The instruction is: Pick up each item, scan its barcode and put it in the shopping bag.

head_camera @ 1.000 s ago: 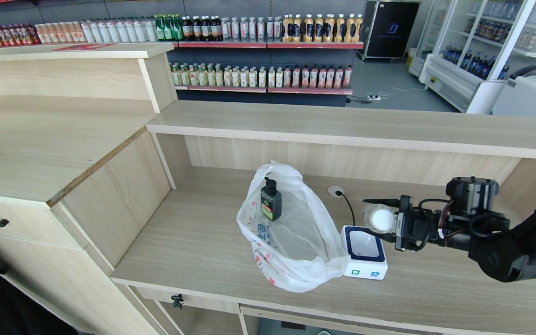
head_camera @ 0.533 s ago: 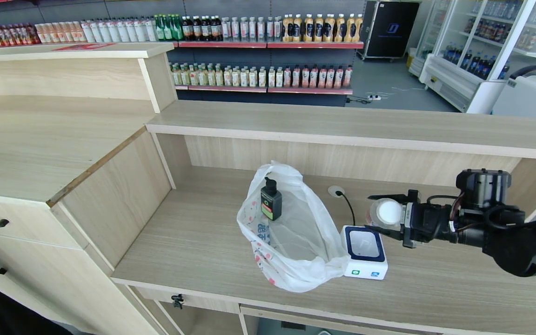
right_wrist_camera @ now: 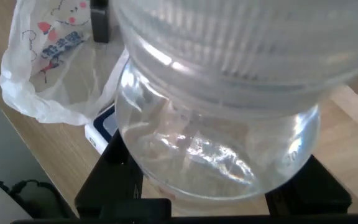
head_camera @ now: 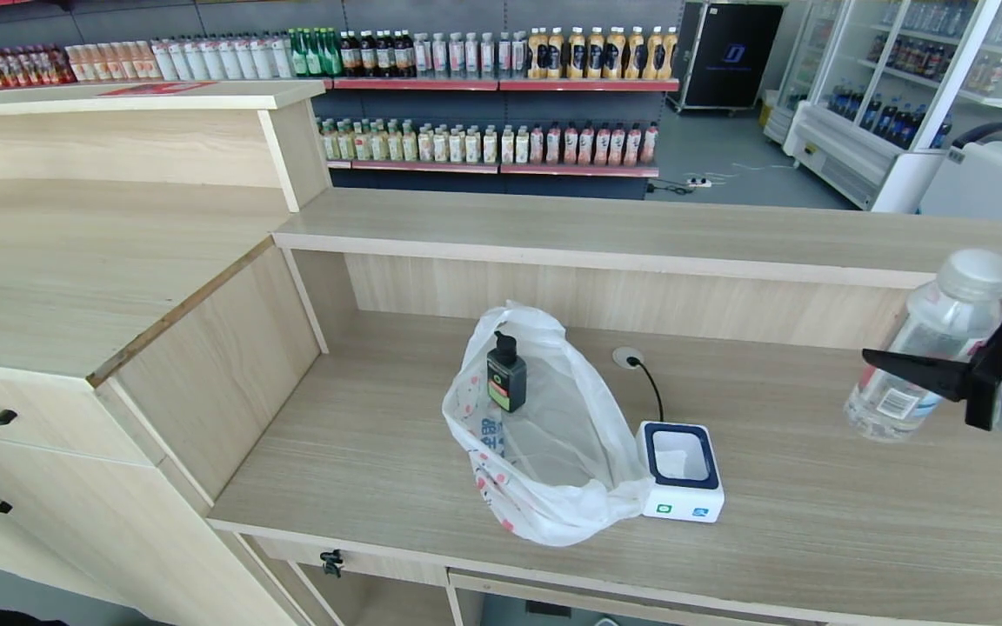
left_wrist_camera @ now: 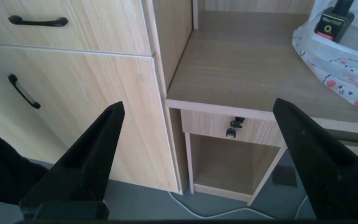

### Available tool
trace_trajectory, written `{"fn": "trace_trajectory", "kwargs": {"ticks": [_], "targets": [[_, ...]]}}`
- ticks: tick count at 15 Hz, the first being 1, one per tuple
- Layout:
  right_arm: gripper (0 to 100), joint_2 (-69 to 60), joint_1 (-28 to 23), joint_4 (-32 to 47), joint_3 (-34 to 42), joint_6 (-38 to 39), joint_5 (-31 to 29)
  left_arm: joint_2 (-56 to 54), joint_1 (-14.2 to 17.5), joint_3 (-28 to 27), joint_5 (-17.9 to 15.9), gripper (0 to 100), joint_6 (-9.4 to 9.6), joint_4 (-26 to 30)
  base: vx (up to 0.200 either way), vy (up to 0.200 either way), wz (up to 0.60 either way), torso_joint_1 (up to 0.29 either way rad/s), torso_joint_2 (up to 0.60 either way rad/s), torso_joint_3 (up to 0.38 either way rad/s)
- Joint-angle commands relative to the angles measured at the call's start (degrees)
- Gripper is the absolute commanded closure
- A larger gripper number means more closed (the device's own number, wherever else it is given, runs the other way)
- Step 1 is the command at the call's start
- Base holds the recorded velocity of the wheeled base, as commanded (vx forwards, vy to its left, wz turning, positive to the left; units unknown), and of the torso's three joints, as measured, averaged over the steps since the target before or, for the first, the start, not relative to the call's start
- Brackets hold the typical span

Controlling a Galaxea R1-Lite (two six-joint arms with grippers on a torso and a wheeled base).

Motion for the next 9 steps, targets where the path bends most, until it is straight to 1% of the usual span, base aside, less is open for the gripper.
{"fn": "trace_trajectory", "kwargs": {"ticks": [1,2,4,5,6,9], "targets": [[100,-8.37,-9.22,2.56,1.24,8.63,-3.47,-0.02,0.02,0.0,0.02,0,0.0,0.02,0.0,0.0,0.0,0.0,0.0,0.0],[100,-9.07,-10.8,2.56,1.68,10.12,-7.69,-0.02,0.02,0.0,0.02,0,0.0,0.02,0.0,0.0,0.0,0.0,0.0,0.0],[100,-10.48,-10.72,2.56,2.21,10.56,-16.3,-0.02,0.02,0.0,0.02,0,0.0,0.02,0.0,0.0,0.0,0.0,0.0,0.0],[100,-10.92,-9.84,2.47,2.12,10.65,-19.56,-0.02,0.02,0.0,0.02,0,0.0,0.02,0.0,0.0,0.0,0.0,0.0,0.0],[100,-11.71,-7.73,2.47,2.12,11.62,-22.81,-0.02,0.02,0.0,0.02,0,0.0,0.02,0.0,0.0,0.0,0.0,0.0,0.0],[100,-13.9,-3.33,2.47,3.35,12.06,-29.75,-0.02,0.02,0.0,0.02,0,0.0,0.02,0.0,0.0,0.0,0.0,0.0,0.0]]}}
